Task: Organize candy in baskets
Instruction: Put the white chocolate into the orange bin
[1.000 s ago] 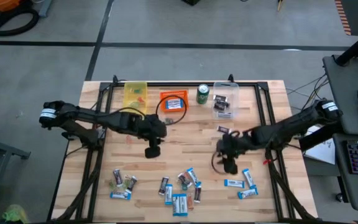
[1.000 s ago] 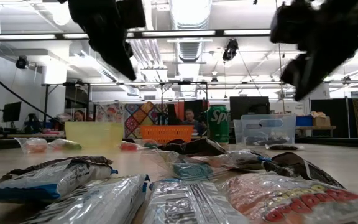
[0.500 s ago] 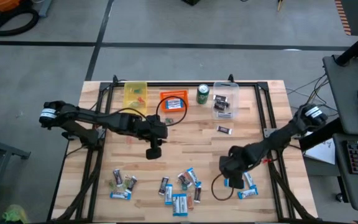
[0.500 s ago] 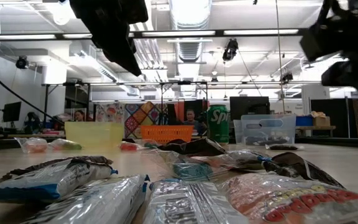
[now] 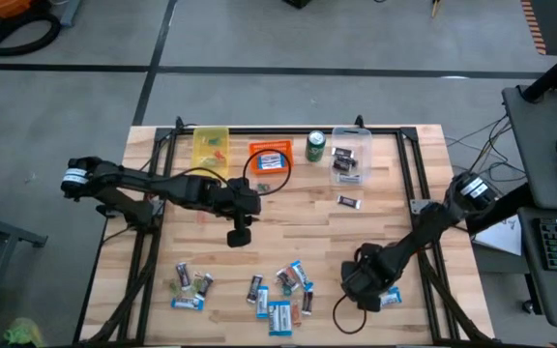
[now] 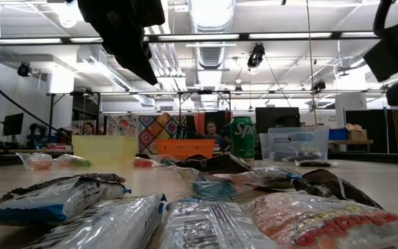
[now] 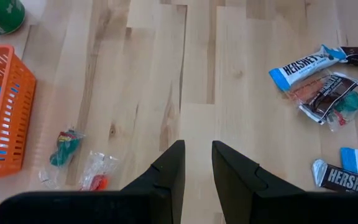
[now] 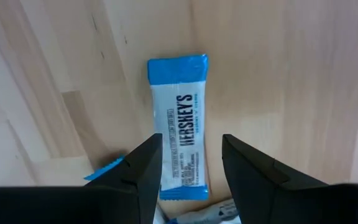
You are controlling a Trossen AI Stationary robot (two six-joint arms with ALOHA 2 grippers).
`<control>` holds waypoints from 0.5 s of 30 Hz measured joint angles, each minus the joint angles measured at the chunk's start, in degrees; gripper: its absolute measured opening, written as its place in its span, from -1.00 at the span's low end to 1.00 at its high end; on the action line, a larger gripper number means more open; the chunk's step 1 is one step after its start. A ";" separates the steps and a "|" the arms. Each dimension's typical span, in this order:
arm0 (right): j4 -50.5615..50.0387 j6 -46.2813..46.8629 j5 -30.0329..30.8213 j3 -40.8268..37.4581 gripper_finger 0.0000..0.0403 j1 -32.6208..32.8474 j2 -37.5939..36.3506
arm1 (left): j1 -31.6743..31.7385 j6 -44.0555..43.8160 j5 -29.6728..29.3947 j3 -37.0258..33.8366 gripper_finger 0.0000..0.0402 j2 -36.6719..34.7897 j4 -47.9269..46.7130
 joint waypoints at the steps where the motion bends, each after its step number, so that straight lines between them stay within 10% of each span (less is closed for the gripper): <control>1: -0.13 0.40 -0.03 -0.05 -0.23 0.42 0.37 | 0.00 -0.02 0.00 0.00 -0.68 0.00 0.00; 15: 1.17 -1.81 5.32 -0.35 -0.41 2.09 4.90 | 0.02 0.01 -0.04 0.00 -0.68 0.00 0.03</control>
